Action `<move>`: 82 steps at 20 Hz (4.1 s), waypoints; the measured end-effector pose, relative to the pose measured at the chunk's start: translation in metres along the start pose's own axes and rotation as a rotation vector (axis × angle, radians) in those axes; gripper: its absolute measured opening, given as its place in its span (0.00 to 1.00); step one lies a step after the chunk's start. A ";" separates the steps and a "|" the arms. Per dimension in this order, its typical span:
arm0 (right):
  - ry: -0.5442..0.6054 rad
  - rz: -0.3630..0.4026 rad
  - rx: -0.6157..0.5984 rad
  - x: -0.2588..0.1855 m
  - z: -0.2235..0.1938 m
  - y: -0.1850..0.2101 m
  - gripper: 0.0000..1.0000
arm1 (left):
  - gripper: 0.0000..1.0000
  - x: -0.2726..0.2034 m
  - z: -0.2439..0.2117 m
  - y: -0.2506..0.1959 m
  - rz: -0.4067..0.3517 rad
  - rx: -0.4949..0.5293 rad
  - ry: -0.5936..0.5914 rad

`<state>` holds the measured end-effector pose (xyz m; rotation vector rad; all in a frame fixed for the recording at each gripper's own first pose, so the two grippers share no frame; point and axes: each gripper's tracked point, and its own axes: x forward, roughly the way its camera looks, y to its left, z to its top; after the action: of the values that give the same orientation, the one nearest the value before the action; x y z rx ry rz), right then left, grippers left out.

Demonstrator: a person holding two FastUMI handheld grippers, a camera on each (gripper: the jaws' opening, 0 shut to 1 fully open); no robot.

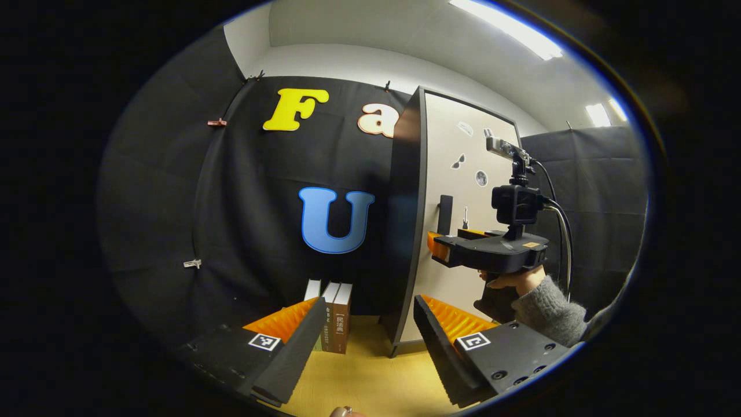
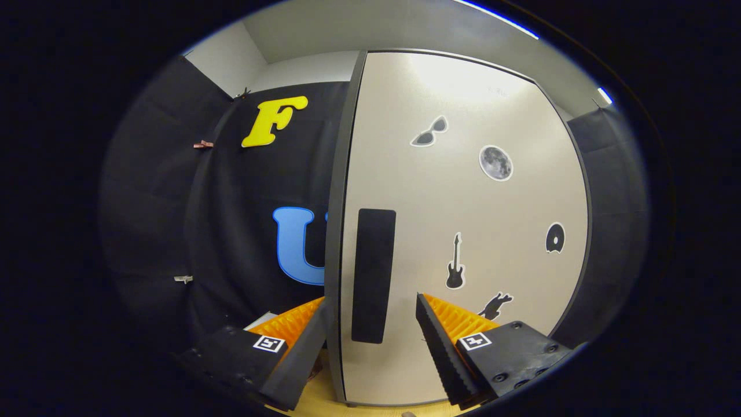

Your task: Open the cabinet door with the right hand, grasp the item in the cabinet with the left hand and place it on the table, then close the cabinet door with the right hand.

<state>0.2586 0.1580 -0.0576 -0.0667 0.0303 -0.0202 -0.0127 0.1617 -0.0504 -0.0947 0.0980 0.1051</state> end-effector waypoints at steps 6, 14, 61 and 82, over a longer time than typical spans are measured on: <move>-0.003 -0.049 -0.020 0.017 -0.004 -0.002 0.81 | 0.95 -0.003 -0.007 0.016 0.027 -0.009 0.017; 0.029 -0.076 0.030 0.025 -0.007 0.001 0.36 | 0.95 -0.018 -0.003 0.030 0.062 0.021 0.012; 0.125 -0.079 0.061 -0.212 0.019 -0.188 0.12 | 0.92 -0.021 0.025 -0.255 -0.473 0.072 -0.051; 0.128 -0.167 0.054 -0.239 0.006 -0.261 0.06 | 0.94 -0.028 0.018 -0.228 -0.406 0.066 -0.011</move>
<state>0.0148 -0.0973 -0.0272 -0.0132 0.1517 -0.1926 -0.0135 -0.0646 -0.0091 -0.0471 0.0690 -0.3030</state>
